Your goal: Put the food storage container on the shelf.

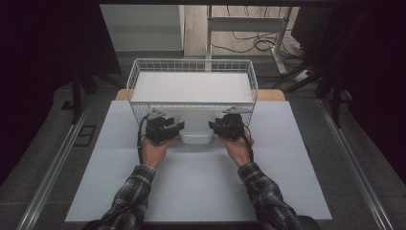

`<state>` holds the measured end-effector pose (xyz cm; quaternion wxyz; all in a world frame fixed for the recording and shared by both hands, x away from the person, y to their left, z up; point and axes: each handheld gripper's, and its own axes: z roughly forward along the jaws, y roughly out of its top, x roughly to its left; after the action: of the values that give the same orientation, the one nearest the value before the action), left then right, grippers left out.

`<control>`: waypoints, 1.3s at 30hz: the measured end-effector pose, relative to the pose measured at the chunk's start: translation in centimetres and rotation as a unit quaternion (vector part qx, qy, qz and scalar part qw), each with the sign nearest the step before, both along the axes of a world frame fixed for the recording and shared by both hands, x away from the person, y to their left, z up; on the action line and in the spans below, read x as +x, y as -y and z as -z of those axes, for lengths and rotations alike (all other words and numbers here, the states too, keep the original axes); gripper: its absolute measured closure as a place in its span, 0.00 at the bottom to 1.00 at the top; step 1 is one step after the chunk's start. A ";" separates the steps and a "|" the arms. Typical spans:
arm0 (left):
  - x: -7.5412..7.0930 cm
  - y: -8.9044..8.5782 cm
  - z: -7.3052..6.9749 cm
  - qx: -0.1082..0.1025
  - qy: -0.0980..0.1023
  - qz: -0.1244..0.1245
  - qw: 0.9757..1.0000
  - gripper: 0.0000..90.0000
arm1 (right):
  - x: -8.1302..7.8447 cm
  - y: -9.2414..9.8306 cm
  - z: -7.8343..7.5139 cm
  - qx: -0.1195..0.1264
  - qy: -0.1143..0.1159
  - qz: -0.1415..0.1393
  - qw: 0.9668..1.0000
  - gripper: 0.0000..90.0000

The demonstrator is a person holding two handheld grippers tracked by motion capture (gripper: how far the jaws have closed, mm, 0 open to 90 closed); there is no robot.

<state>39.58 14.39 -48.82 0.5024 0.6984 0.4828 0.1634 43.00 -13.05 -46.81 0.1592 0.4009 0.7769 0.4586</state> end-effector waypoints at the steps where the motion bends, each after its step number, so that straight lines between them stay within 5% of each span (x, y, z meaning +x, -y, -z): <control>1: -0.2 0.0 -0.1 -0.003 0.000 0.002 1.000 0.41 | -0.3 0.2 -0.1 0.004 0.001 -0.008 1.000 0.74; 6: -1.5 -0.1 -0.3 -0.017 0.004 0.026 1.000 0.26 | -1.3 0.4 -0.5 0.002 0.001 -0.030 1.000 0.84; 12: -4.1 -0.1 -0.4 -0.001 0.014 0.053 0.998 0.13 | -2.9 0.8 -1.1 0.011 0.006 -0.058 0.998 0.99; 22: -7.0 -0.5 0.2 -0.001 0.027 0.068 0.997 0.06 | -5.5 0.4 -1.3 -0.003 0.022 -0.106 0.994 0.99; 31: -10.3 -0.8 1.5 0.048 0.047 0.069 0.995 0.02 | -6.8 0.1 -0.5 -0.013 0.015 -0.128 0.992 0.99; 39: -12.9 -1.3 2.4 0.059 0.048 0.068 0.995 0.02 | -7.3 -0.3 0.5 -0.013 -0.004 -0.137 0.990 0.99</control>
<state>26.68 15.70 -51.26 0.4928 0.7493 0.3991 0.1909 35.74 -12.78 -47.33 0.0971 0.2904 0.8310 0.4644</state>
